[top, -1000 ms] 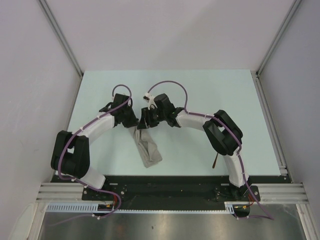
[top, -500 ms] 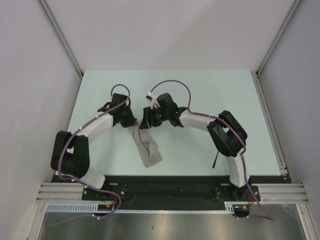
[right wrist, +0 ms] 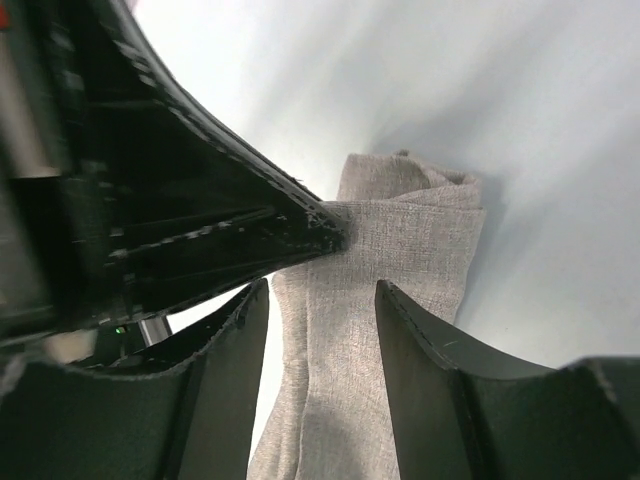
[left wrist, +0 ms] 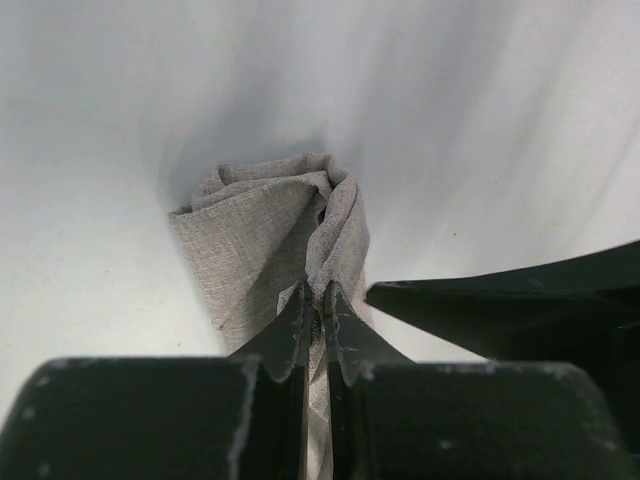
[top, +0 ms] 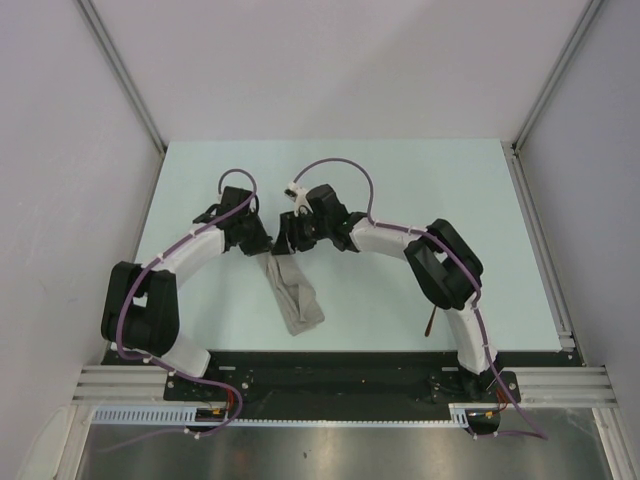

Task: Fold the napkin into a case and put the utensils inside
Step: Stuff the top corner of the smaller-rectangle-folded napkin into the folded napkin.

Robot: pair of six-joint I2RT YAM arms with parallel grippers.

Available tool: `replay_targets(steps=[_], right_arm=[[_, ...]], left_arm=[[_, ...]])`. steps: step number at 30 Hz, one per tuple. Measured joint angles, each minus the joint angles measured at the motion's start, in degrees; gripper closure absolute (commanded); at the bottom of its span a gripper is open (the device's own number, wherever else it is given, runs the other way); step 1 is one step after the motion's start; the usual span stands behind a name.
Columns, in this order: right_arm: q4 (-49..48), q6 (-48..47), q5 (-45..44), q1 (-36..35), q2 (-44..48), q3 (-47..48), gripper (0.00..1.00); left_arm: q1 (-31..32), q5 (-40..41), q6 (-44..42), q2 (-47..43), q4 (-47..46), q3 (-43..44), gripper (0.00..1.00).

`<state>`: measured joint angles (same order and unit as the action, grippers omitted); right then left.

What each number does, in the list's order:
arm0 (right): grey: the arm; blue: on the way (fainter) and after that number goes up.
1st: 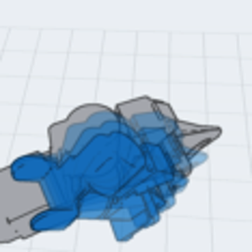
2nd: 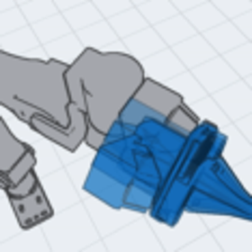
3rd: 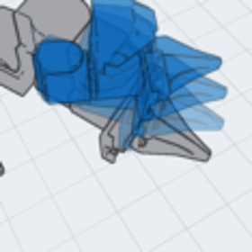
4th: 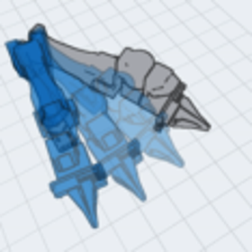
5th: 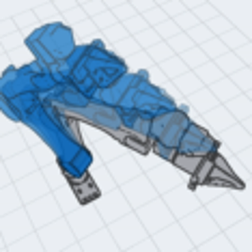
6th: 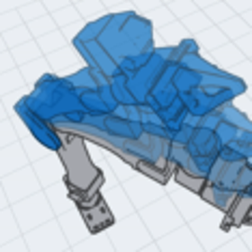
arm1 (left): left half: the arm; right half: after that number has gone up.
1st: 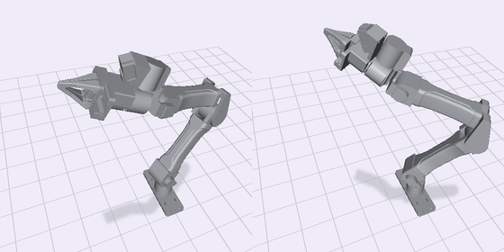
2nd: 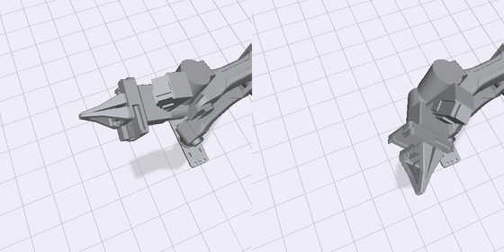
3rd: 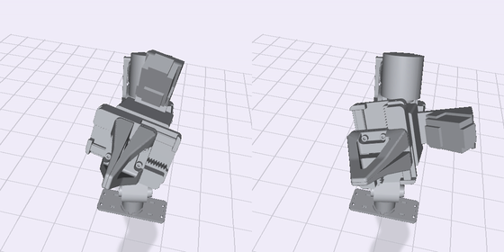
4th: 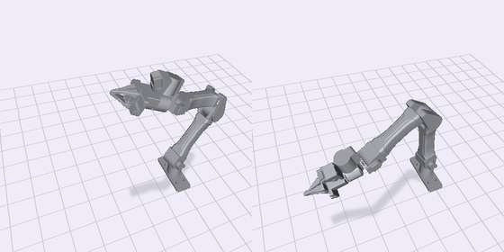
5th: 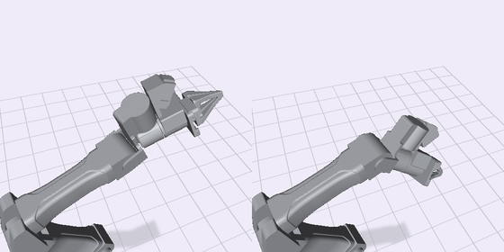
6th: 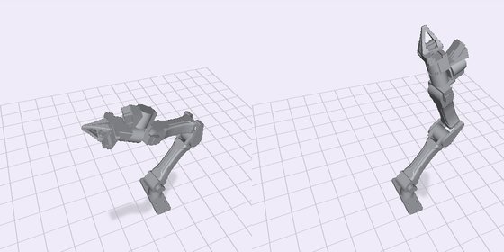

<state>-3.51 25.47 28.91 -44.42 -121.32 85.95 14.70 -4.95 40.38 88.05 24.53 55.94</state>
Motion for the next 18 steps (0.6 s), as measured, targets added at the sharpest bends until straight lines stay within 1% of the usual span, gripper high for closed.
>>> replay_targets(steps=[7, 12, 18], right_arm=[[-1.0, 0.4, 0.0, -1.6, -1.3, -0.2, 0.49], [-1.7, 0.9, 0.0, -1.9, -1.3, -0.2, 0.56], [-2.1, 1.5, 0.0, -1.7, -1.9, -0.2, 0.69]], left_arm=[[-0.4, -1.6, 1.8, 0.0, -1.1, 0.0, 1.0], [-0.7, -2.0, 2.3, 0.0, -1.5, 0.0, 1.0], [-0.9, -2.9, 2.4, 0.0, -1.8, 0.0, 1.0]])
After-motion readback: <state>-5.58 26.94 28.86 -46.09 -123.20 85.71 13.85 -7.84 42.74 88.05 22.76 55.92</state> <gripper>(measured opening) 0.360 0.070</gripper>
